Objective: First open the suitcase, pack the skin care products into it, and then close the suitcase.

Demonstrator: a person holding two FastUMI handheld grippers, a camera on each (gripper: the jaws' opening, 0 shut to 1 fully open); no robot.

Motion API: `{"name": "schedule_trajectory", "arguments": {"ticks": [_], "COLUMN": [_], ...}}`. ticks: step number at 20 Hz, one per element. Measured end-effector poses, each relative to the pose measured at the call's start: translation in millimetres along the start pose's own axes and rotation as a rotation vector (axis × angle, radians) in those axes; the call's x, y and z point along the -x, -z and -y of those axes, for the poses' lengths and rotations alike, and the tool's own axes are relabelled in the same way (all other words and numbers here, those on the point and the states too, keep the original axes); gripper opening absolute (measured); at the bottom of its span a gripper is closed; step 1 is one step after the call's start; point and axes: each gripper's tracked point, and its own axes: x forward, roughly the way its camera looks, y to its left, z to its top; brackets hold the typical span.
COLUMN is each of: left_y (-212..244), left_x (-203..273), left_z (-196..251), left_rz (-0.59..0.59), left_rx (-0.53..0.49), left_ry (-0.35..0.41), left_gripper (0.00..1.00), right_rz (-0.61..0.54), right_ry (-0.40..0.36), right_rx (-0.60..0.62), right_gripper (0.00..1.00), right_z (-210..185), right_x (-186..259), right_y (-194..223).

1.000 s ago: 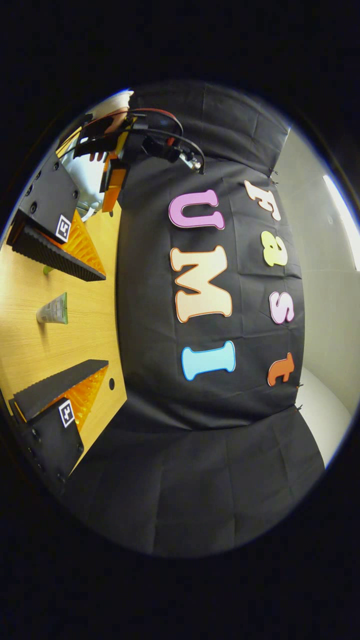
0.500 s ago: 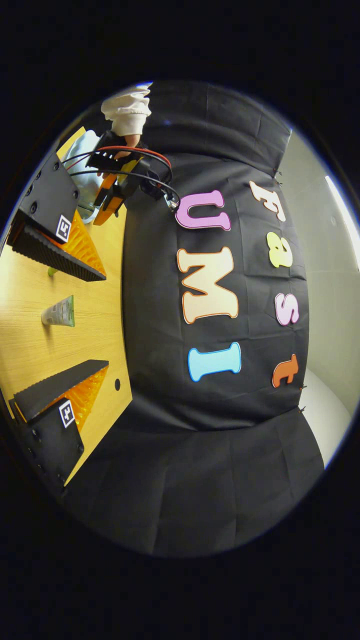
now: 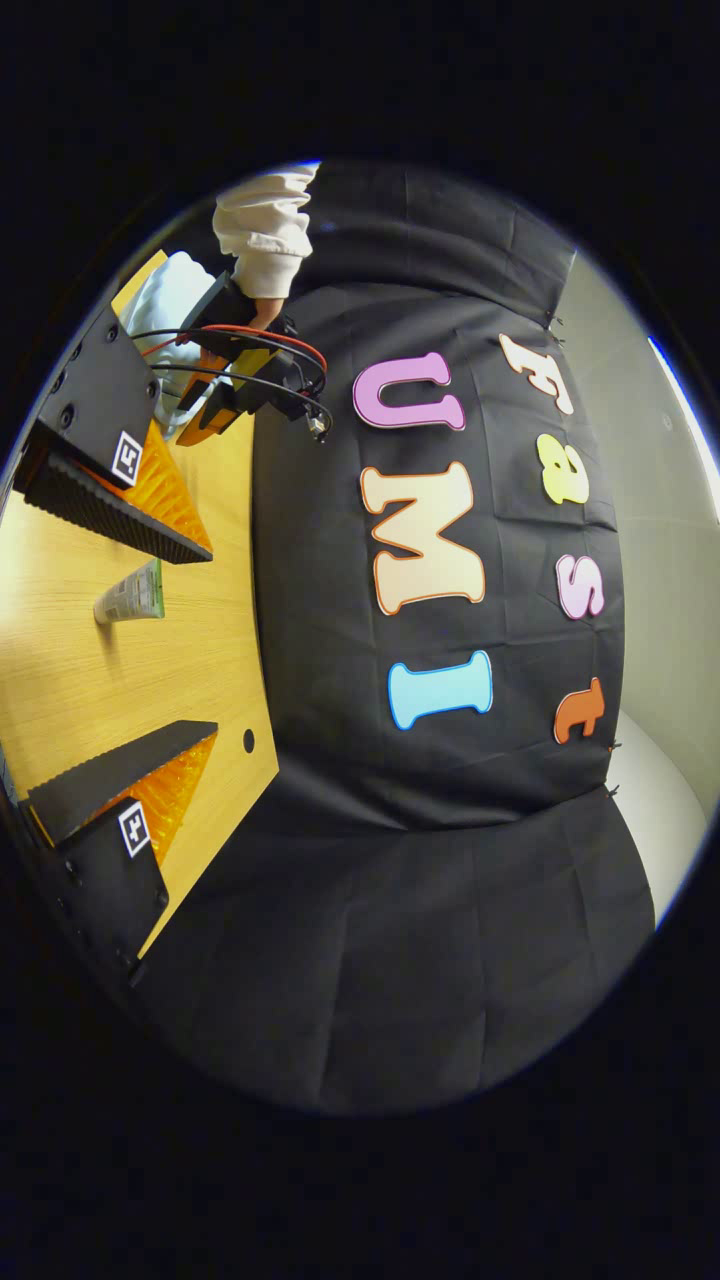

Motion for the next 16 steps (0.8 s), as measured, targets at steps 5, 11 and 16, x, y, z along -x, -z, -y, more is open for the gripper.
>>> {"name": "schedule_trajectory", "arguments": {"ticks": [5, 11, 16], "left_y": [13.8, 29.0, 30.0], "left_x": [-12.3, -29.2, -32.2], "left_z": [0.9, -8.2, -8.9], "left_rz": [-0.082, -0.168, -0.164], "left_rx": [0.058, 0.088, 0.095], "left_ry": [-0.015, 0.0, 0.03], "left_gripper": [0.72, 0.37, 0.06], "right_rz": [-0.013, -0.026, -0.041], "right_ry": [0.009, 0.008, 0.003], "right_rx": [-0.022, -0.003, -0.002], "right_gripper": [0.98, 0.98, 0.98], "right_z": [5.8, 11.3, 9.6], "right_x": [-1.5, -3.7, -7.2], "right_y": [1.2, 5.2, 9.1]}}
